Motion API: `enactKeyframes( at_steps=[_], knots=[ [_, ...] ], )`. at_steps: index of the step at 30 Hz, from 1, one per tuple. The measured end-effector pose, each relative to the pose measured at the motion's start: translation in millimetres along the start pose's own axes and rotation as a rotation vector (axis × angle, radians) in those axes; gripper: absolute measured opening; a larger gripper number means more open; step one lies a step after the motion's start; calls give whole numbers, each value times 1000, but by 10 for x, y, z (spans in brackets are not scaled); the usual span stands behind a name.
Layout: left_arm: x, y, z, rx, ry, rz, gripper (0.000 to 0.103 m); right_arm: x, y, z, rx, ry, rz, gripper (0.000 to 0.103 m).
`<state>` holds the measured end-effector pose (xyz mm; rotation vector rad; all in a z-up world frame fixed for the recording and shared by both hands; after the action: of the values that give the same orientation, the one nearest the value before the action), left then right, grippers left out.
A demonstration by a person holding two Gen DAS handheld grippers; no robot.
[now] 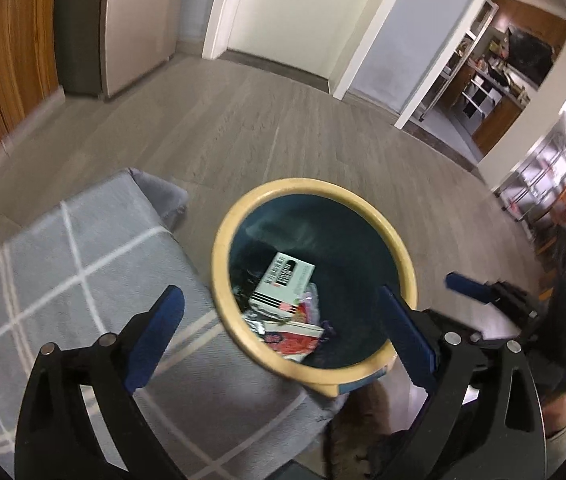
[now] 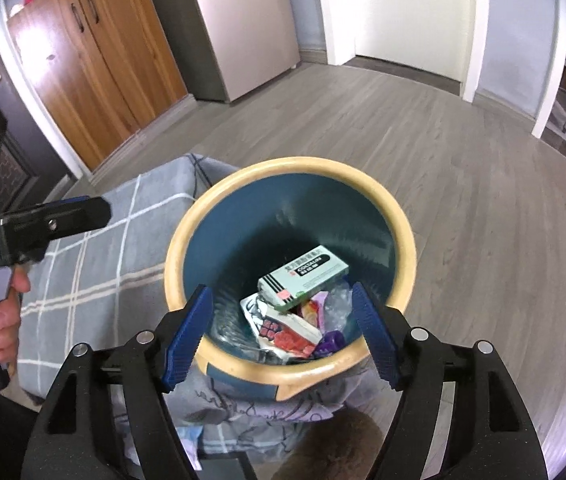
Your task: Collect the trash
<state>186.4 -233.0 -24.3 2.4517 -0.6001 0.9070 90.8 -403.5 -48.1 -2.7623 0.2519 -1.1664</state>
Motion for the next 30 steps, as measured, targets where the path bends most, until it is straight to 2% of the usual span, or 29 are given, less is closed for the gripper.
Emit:
enactKeyframes(
  at_steps=[3, 7, 11, 15, 22, 30],
  knots=[
    [-57, 27, -114, 33, 29, 52, 97, -19, 3, -89, -8, 27, 8, 84],
    [-135, 91, -268, 83, 64, 110, 97, -77, -19, -231, -26, 69, 3, 85],
    [-240, 159, -434, 100, 108, 156, 97, -185, -48, -384, -53, 121, -17, 90],
    [-360, 222, -579, 120, 139, 190, 97, -254, -82, -536, -62, 160, -40, 90],
    [-552, 206, -832, 177, 169, 186, 97, -305, -53, -754, -49, 201, -20, 92],
    [-717, 213, -923, 184, 159, 177, 97, -419, -235, -813, -2, 188, -69, 93]
  ],
)
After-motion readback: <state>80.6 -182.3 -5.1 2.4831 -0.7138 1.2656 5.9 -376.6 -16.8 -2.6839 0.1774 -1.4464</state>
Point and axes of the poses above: each gripper's, at about its wrist camera, not at the fingertips, and z roughly the way its jaws point, y to its right, x to its top, the point moved 3 cm from there along z, roughly the way its jaws point, and after that the axes turned 9 degrees about y, right-handed, at the moved point
